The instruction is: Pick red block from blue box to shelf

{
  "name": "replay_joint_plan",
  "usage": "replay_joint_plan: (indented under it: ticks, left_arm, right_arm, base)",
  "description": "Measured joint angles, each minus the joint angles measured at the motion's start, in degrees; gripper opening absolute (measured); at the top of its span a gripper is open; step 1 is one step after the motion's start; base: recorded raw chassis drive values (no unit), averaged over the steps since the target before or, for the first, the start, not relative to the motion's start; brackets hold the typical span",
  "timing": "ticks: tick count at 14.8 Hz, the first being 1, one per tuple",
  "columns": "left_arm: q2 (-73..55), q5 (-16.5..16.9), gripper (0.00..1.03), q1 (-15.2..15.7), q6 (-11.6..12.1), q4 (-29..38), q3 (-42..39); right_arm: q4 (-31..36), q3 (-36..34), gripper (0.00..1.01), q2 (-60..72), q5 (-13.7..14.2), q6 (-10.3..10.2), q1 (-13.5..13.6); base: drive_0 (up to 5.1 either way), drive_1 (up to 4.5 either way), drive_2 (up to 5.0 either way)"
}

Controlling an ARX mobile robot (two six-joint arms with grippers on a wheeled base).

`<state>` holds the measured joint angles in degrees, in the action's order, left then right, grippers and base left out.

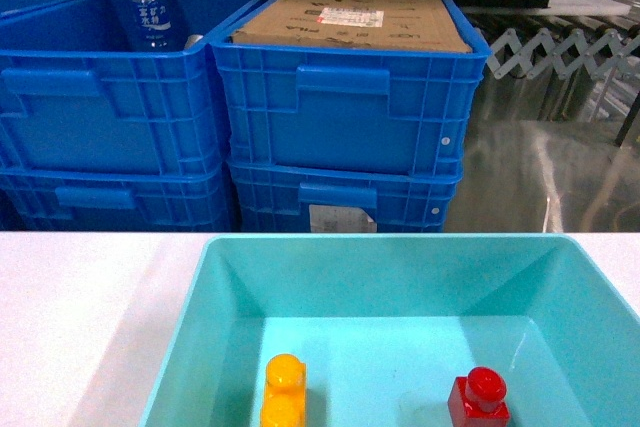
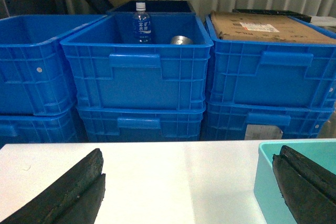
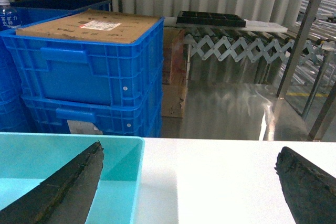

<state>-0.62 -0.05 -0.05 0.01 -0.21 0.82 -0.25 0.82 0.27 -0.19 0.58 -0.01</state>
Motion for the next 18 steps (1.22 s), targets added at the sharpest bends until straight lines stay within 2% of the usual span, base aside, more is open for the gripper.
replay_joint_plan:
  ticks: [12,13,14,15,17,18]
  left_arm:
    - [0.0,0.0,0.98,0.0,0.0,0.0,0.0]
    - [0.0,0.0,0.98,0.0,0.0,0.0,0.0]
    - [0.0,0.0,0.98,0.0,0.0,0.0,0.0]
    - [0.0,0.0,0.98,0.0,0.0,0.0,0.0]
    - [0.0,0.0,0.98,0.0,0.0,0.0,0.0]
    - [0.0,0.0,0.98,0.0,0.0,0.0,0.0]
  right_arm:
    - [0.0,0.0,0.98,0.0,0.0,0.0,0.0]
    - [-0.7,0.0,0.98,0.2,-1.3,-0.8,-0.6]
    - [1.2,0.1,0.98,3.5,-4.2,-2.7,-2.3]
    - [5.6,0.4,0.98,9.8,-5.5,-4.5,-2.1]
    - [15.3,5.2,0.98,25.2,-6.3,-6.4,2.0]
    - [18.5,8.8,0.98,32.3,-5.9,-6.6,4.8]
  base:
    - [0.0,0.00,0.0]
    - [0.0,0.00,0.0]
    - [0.0,0.00,0.0]
    - [0.0,0.00,0.0]
    - [0.0,0.00,0.0]
    - [0.0,0.00,0.0]
